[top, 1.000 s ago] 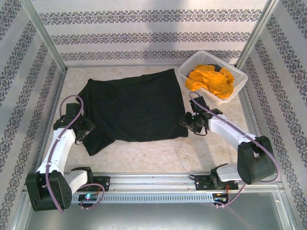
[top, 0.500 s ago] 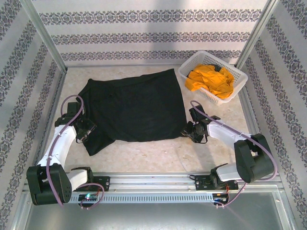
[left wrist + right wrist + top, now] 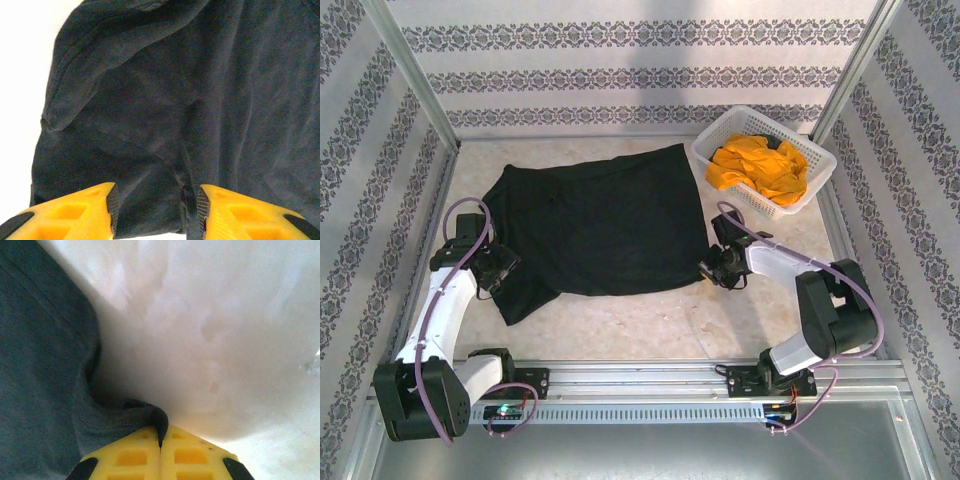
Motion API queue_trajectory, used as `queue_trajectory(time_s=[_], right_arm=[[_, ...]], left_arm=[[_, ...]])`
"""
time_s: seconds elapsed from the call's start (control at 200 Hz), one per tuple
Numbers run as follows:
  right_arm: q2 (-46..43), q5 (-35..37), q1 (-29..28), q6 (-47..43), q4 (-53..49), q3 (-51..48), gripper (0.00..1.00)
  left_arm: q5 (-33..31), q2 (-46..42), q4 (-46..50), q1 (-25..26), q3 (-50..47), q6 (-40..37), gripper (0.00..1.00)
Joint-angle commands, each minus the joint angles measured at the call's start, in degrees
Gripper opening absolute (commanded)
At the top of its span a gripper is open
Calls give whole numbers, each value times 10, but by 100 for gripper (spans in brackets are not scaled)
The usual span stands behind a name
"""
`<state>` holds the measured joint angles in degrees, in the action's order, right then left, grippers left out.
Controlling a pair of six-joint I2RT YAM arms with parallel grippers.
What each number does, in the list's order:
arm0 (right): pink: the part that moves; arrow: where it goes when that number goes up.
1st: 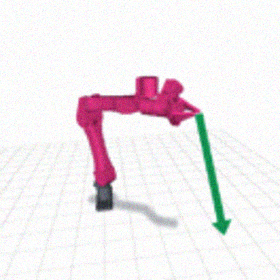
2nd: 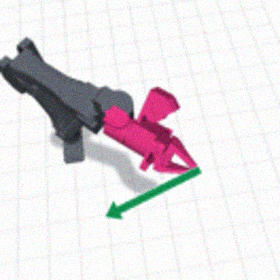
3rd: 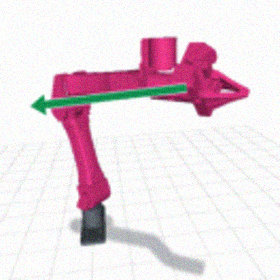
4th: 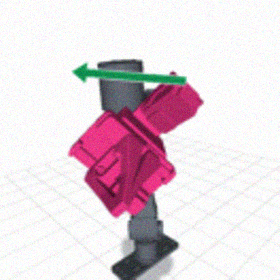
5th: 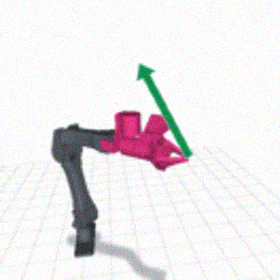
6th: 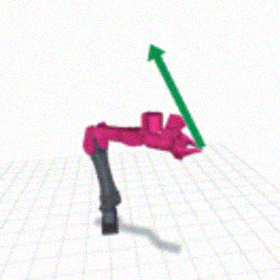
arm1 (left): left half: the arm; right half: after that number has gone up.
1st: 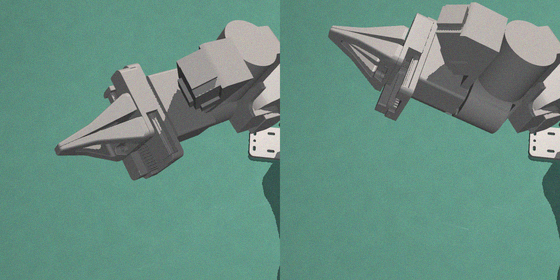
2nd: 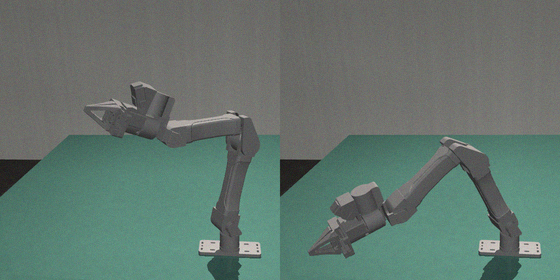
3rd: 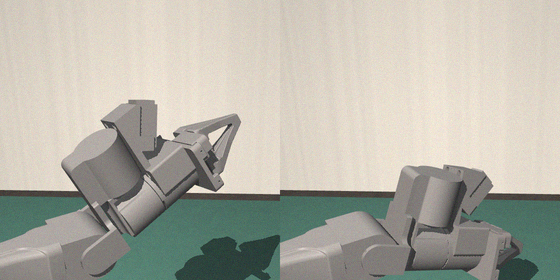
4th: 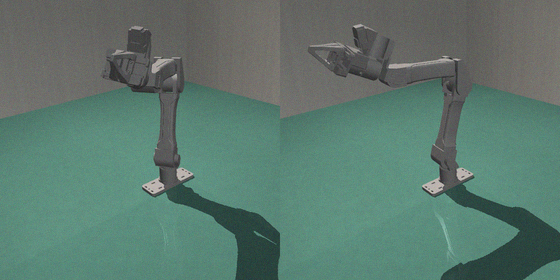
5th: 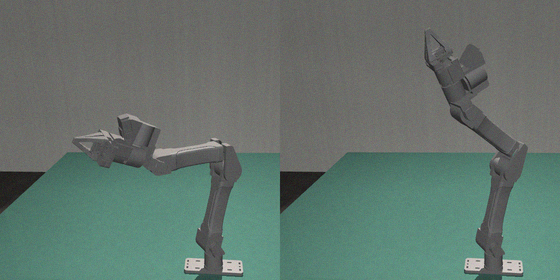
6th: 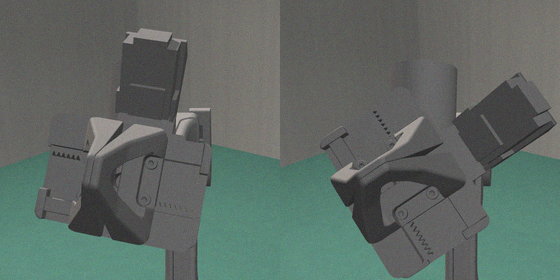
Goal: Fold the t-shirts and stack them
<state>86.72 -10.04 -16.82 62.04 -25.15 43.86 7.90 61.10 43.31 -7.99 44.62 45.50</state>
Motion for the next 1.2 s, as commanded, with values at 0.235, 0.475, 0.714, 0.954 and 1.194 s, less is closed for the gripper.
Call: queue_trajectory(time_s=[0.235,0.475,0.714,0.954,1.194], right_arm=[[-14,-17,150,-121,-32,47,0],[24,-44,195,-216,-84,102,0],[39,-49,195,-226,-86,119,0],[50,-54,194,-215,-76,119,0],[50,-54,191,-210,-72,115,0]], left_arm=[[0,-12,20,-7,-7,-21,48],[0,-8,33,-12,-57,-43,50],[30,-7,22,-9,-86,-65,53],[18,6,28,21,-109,-17,51],[41,37,-34,25,-126,-3,45]])
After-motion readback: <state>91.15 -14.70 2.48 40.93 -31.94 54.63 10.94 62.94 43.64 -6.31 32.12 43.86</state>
